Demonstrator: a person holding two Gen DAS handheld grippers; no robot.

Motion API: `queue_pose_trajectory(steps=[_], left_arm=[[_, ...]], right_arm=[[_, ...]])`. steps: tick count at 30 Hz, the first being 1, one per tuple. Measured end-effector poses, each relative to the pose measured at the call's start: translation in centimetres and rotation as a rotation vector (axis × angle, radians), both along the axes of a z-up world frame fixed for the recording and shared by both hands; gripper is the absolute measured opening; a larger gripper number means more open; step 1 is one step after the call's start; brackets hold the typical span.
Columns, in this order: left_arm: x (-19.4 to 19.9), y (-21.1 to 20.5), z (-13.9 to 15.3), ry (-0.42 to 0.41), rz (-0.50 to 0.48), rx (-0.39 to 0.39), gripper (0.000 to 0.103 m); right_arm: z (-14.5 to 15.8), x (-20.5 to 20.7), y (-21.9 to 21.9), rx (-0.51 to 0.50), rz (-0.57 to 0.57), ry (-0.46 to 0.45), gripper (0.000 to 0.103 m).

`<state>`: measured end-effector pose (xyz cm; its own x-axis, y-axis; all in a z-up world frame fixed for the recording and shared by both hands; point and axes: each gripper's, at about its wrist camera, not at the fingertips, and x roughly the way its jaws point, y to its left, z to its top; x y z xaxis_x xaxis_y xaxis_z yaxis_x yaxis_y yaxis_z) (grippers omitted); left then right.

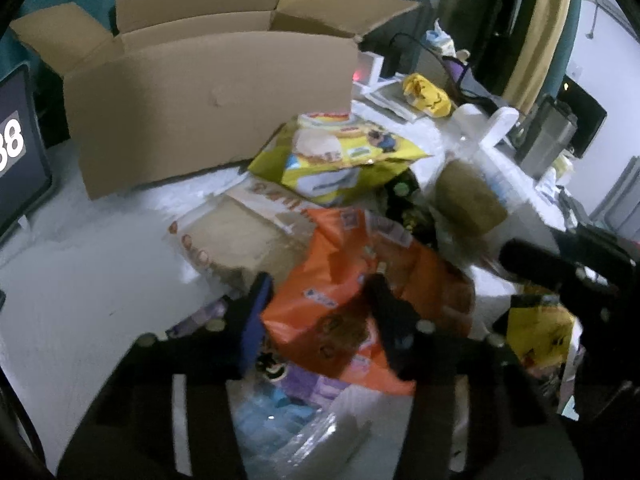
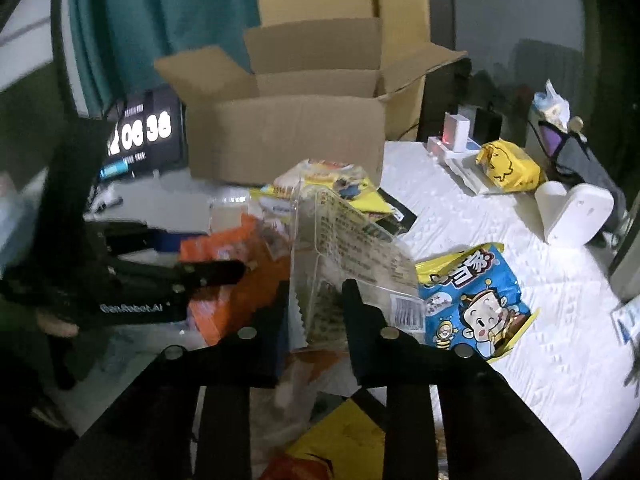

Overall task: Organize snacks
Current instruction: 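Grasp the orange snack bag with the left tool while the right tool grasps a clear cracker pack, then carry the orange bag to the box with the left tool while the right tool carries the cracker pack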

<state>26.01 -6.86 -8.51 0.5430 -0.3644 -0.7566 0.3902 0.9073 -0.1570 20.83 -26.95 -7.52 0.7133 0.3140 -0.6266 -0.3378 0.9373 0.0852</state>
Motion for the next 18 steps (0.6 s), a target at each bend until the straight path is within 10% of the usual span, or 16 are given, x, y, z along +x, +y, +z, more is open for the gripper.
queue_pose_trajectory(steps=[5,18], left_arm=[[-0.7,-1.1,0.8,-0.031,-0.017,0.004,0.021],[-2.8,-0.2,5.2,-0.168,0.014,0.001,0.018]], right_arm=[[1.8,-0.4,-1.5,0.072,-0.002,-0.025,0.021],[6.7,-0.9,-2.8,0.145,0.023,-0.131,0.019]])
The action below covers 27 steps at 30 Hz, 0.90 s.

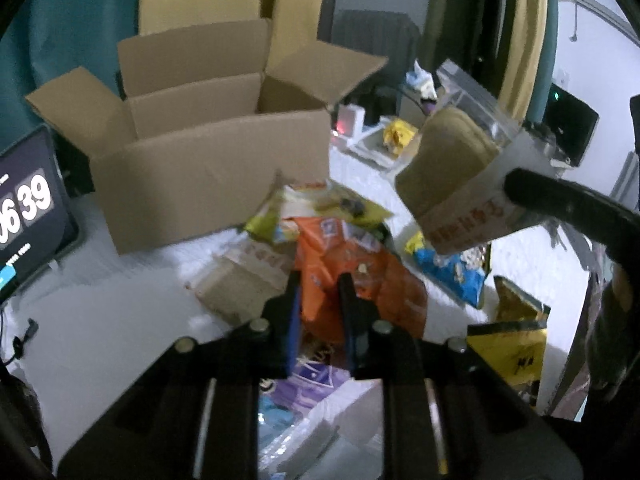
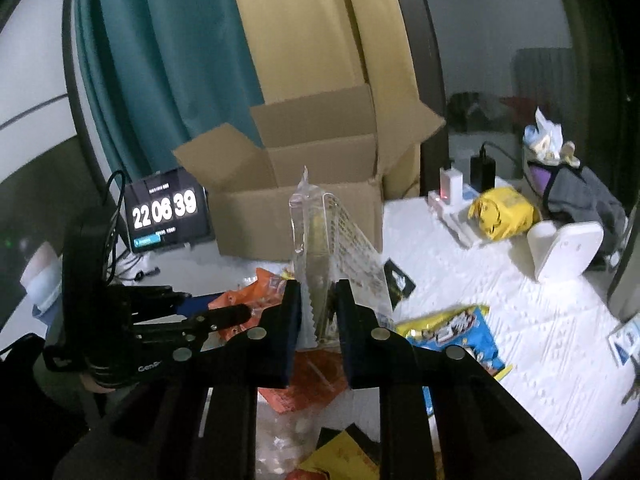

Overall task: Organize snacks
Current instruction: 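Carry the orange bag to the box with the left tool while the right tool carries the cracker pack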

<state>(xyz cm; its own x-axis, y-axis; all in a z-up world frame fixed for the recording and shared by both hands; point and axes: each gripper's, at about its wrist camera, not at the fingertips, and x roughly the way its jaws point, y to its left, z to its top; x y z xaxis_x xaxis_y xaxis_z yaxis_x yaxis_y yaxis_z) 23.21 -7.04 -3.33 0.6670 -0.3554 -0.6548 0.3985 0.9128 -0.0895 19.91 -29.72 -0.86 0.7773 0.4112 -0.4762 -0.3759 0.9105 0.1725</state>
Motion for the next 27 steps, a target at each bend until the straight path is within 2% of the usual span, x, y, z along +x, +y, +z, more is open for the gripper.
queue_pose_trajectory(steps=[12,20,27], left_arm=[[0.4,3.8,5.6,-0.142,0.093,-0.065,0.018],[3.0,6.8,8.4,-0.227,0.167,-0.086,0.018],[5.6,8.5,10.0,-0.285,0.213,-0.106,0.018]], right_arm=[[4.1,2.2,1.2,-0.027,0.019,-0.114,0.019],[6.5,4.9,2.9,-0.041,0.036,-0.176,0.019],[7.0,7.6,4.7,-0.054,0.056,-0.189,0.019]])
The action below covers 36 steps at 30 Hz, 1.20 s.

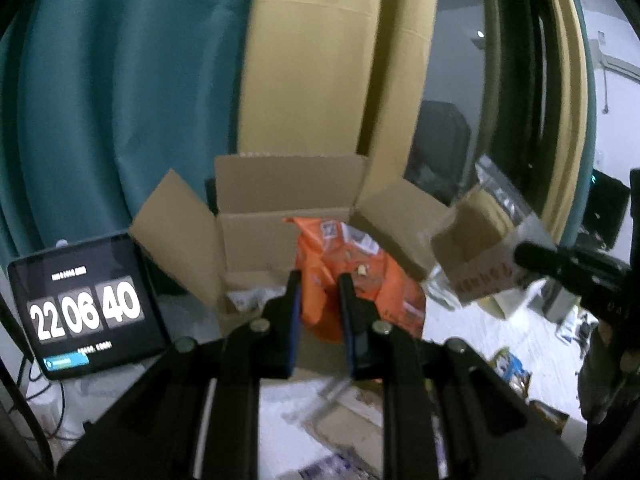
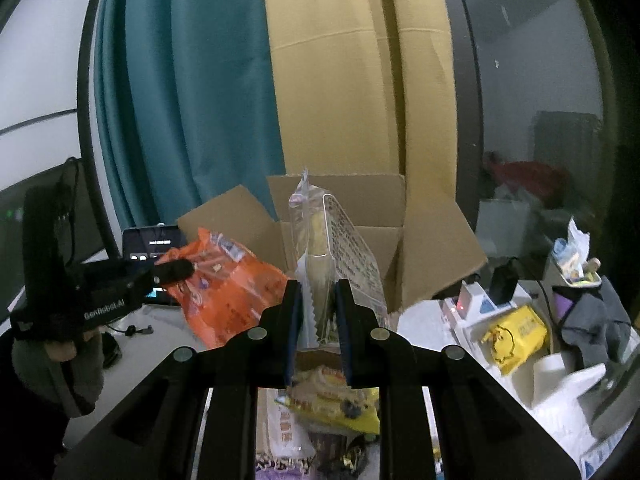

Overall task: Organize snacks
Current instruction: 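Carry the orange bag to the box with the left tool while the right tool carries the cracker pack, then release the orange bag into the box while the right tool drops the cracker pack in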

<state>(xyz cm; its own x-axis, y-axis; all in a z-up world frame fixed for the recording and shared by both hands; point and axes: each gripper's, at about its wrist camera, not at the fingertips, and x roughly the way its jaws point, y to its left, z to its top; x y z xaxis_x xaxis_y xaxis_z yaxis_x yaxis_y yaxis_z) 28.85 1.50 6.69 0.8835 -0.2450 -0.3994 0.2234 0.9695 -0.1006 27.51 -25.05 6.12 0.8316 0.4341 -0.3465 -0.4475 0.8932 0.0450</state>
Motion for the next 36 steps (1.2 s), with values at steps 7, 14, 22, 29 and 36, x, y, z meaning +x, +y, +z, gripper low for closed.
queue_pose_trajectory(steps=[7,14,22,29,36], left_arm=[[3.6,1.7,0.9,-0.038,0.052,-0.012,0.018],[7.9,2.7,1.2,-0.065,0.094,-0.005,0.018],[12.9,3.3,-0.1,-0.064,0.157,0.015,0.018],[16.5,2.9,-2.1,-0.017,0.175,0.029,0.03],[15.1,3.3,-1.8,-0.044,0.173,0.01,0.072]], right_arm=[[0.4,3.3,1.3,-0.018,0.007,-0.019,0.019],[0.5,7.7,3.2,-0.047,0.016,-0.042,0.019],[-0.7,13.1,4.8,-0.076,0.0,-0.031,0.019],[-2.8,18.1,6.5,-0.113,-0.038,0.026,0.022],[-2.7,18.0,6.8,-0.12,-0.012,0.035,0.051]])
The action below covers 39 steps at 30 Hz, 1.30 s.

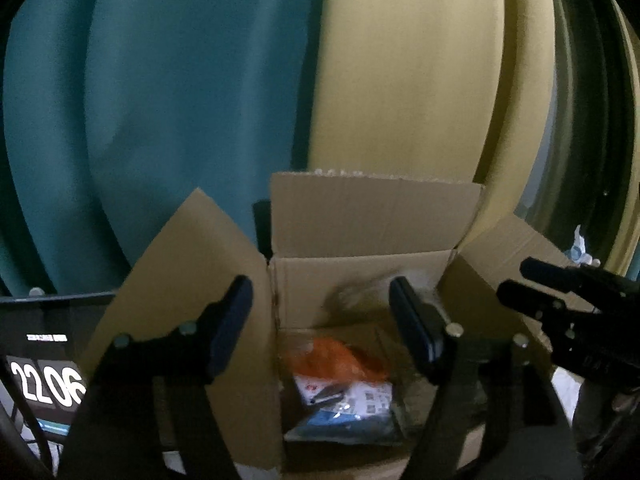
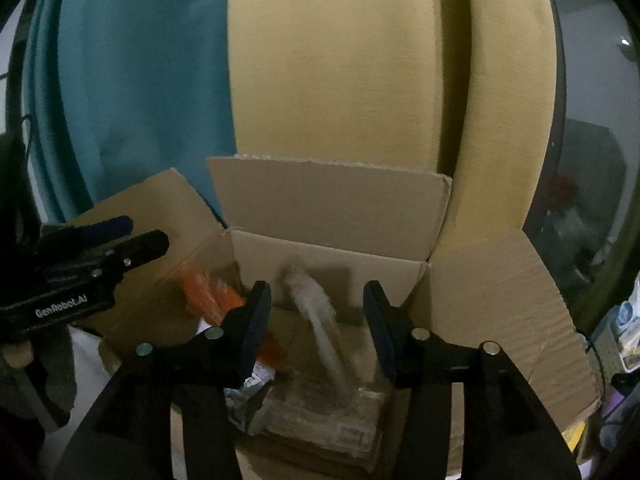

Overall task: Organize snacks
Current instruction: 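Release the orange bag into the box while the right tool drops the cracker pack in, then move both tools back from the box to the snack pile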

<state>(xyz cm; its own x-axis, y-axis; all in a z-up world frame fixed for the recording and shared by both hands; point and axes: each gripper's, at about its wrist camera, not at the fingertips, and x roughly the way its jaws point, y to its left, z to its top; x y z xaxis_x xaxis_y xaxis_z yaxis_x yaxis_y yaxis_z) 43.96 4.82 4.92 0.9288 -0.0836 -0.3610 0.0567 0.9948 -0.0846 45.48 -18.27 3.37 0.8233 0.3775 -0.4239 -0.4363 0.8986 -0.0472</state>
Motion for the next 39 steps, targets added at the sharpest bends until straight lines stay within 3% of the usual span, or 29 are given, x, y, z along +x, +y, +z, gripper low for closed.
queue_pose_trajectory(steps=[12,21,31,39], left_arm=[[-5.5,-1.3,2.2,-0.043,-0.038,-0.01,0.074],[-11.8,-2.6,3.7,-0.069,-0.088,-0.008,0.077],[-17.5,-4.1,2.5,-0.053,-0.135,-0.023,0.08],[-21.0,-4.8,0.3,-0.005,-0.158,-0.047,0.081]], right_arm=[[3.2,-6.6,-1.7,-0.02,0.014,-0.04,0.051],[4.5,-12.5,-4.4,-0.003,-0.013,-0.055,0.051],[3.2,-18.0,-7.0,0.039,-0.042,-0.026,0.053],[0.2,-23.0,-9.4,0.063,-0.077,0.041,0.059]])
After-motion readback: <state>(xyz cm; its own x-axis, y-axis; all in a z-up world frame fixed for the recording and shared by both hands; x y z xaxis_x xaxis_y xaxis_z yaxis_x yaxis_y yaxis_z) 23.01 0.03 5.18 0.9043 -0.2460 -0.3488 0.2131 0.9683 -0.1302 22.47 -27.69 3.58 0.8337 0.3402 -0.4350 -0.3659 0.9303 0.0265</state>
